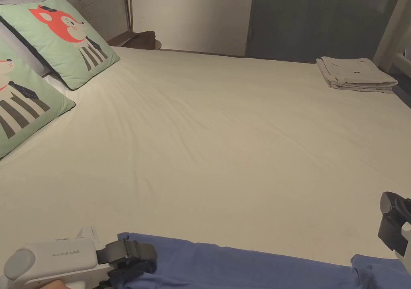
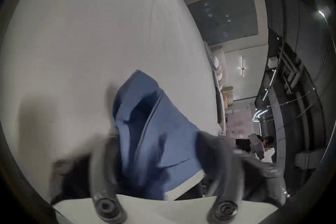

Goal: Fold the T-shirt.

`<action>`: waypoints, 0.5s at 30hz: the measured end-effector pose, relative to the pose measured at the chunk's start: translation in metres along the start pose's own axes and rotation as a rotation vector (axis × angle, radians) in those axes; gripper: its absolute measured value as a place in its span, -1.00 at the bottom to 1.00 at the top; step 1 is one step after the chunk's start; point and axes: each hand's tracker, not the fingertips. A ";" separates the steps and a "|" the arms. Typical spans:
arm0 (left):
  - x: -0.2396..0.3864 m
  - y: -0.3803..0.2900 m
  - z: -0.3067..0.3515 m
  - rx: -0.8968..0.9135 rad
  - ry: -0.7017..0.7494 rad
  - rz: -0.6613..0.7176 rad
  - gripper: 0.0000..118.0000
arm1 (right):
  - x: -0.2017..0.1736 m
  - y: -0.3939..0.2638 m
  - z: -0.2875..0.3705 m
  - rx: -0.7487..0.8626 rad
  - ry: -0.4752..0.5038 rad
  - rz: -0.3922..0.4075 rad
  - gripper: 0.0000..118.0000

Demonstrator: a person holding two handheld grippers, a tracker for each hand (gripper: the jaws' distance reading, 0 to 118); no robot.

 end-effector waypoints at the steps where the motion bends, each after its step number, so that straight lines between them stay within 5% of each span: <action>1: 0.000 -0.004 -0.006 -0.006 0.037 -0.004 -0.41 | 0.001 0.000 -0.001 0.002 0.002 0.003 -1.00; 2: 0.000 -0.008 -0.010 0.003 0.090 -0.031 -0.82 | 0.001 0.000 -0.001 0.003 0.004 0.005 -1.00; 3: 0.002 -0.009 -0.007 0.013 0.075 -0.030 -0.86 | 0.001 0.000 0.000 0.004 0.004 0.006 -1.00; 9: -0.012 0.004 0.049 0.074 -0.004 0.025 -0.92 | 0.007 -0.003 -0.003 0.002 -0.010 0.003 -1.00; 15: -0.040 0.023 0.119 0.249 0.166 0.033 -0.92 | 0.007 -0.007 -0.006 0.001 0.000 -0.008 -1.00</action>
